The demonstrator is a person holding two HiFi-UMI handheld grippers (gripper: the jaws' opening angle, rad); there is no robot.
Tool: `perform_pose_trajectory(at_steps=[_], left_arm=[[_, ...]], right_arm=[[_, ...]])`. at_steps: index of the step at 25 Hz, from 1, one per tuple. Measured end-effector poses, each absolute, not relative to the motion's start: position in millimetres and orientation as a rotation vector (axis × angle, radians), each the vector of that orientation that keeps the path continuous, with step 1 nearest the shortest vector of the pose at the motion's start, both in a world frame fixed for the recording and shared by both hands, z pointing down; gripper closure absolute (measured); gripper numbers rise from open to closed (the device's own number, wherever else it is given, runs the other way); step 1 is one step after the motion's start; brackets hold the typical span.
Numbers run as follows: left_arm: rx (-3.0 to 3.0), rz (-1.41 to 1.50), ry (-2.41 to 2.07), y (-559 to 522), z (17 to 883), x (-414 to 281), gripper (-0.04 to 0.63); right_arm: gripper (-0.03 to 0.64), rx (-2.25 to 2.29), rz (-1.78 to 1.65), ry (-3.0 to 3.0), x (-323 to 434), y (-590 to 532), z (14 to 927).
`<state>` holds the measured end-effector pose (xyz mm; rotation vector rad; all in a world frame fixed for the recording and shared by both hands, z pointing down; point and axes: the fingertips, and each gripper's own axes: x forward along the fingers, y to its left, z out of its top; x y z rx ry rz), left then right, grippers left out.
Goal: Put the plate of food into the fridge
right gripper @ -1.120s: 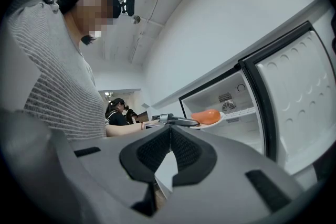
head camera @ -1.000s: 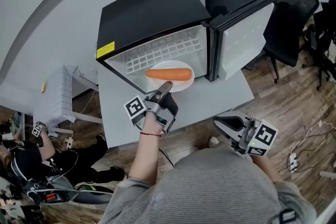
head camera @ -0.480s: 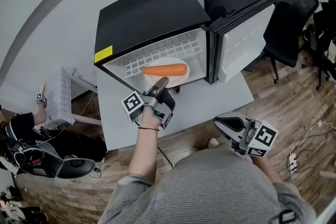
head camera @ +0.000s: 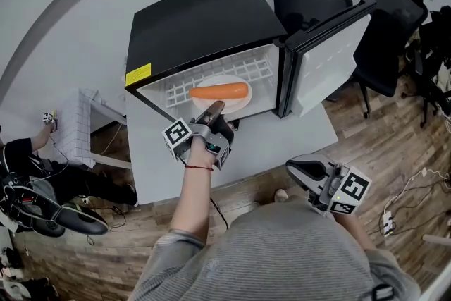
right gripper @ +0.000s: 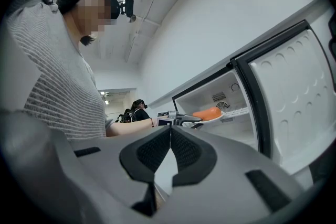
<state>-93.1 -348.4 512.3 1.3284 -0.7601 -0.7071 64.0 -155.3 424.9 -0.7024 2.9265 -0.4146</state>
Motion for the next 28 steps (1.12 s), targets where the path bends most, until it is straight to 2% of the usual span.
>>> perform_pose_trajectory(at_steps=[28], left_arm=[[1.269,-0.734,-0.815,-386,519,-93,0.545]], right_arm=[[0.603,-0.731,-0.423,2.933,64,-163,429]])
